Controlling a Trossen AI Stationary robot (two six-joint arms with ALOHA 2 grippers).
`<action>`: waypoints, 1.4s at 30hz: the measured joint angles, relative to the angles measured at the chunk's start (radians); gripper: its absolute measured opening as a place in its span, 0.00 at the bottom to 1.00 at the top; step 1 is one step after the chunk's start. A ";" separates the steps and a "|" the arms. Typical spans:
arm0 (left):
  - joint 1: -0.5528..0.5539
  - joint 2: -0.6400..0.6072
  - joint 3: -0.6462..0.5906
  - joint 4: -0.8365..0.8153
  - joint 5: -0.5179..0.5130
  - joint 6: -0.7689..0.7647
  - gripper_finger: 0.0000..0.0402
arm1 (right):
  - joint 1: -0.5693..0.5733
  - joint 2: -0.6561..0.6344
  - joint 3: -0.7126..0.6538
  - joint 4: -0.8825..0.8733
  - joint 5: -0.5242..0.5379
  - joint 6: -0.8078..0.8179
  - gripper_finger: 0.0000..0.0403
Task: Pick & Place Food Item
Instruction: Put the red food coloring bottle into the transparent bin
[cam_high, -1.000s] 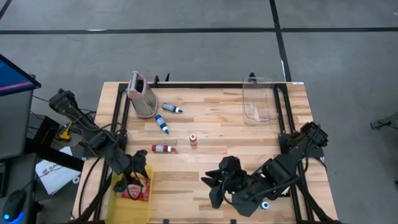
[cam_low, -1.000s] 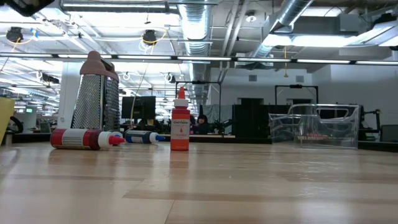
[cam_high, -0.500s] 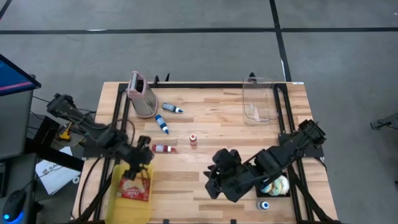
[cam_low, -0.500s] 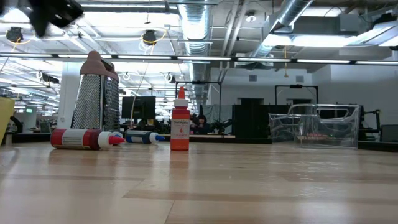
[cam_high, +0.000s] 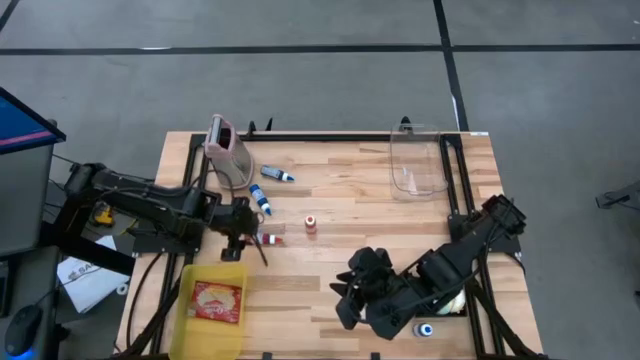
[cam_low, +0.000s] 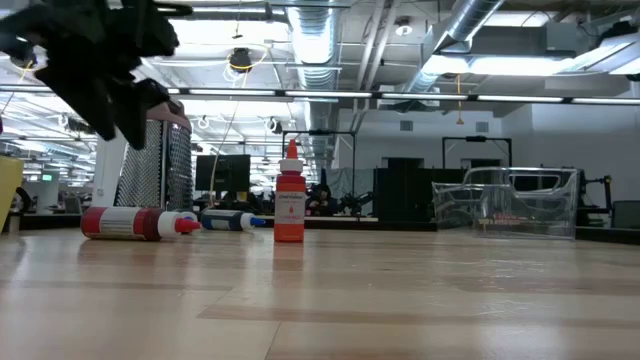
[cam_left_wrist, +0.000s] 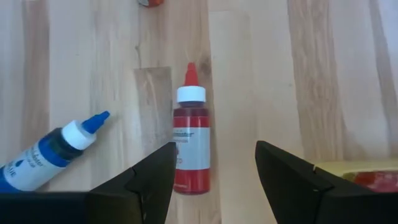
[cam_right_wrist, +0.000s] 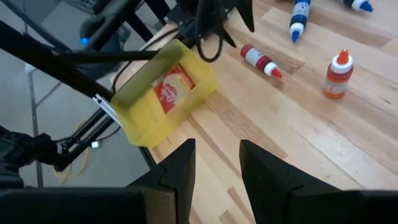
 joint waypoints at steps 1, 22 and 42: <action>0.009 0.000 0.000 0.002 0.007 0.001 0.54 | 0.005 0.000 0.000 0.000 0.013 0.007 0.29; 0.075 0.321 0.000 0.000 -0.003 -0.010 0.60 | 0.053 0.000 0.000 0.048 0.099 0.017 0.29; 0.111 0.440 -0.032 0.105 0.084 -0.045 0.55 | 0.058 0.000 0.001 0.045 0.099 0.008 0.29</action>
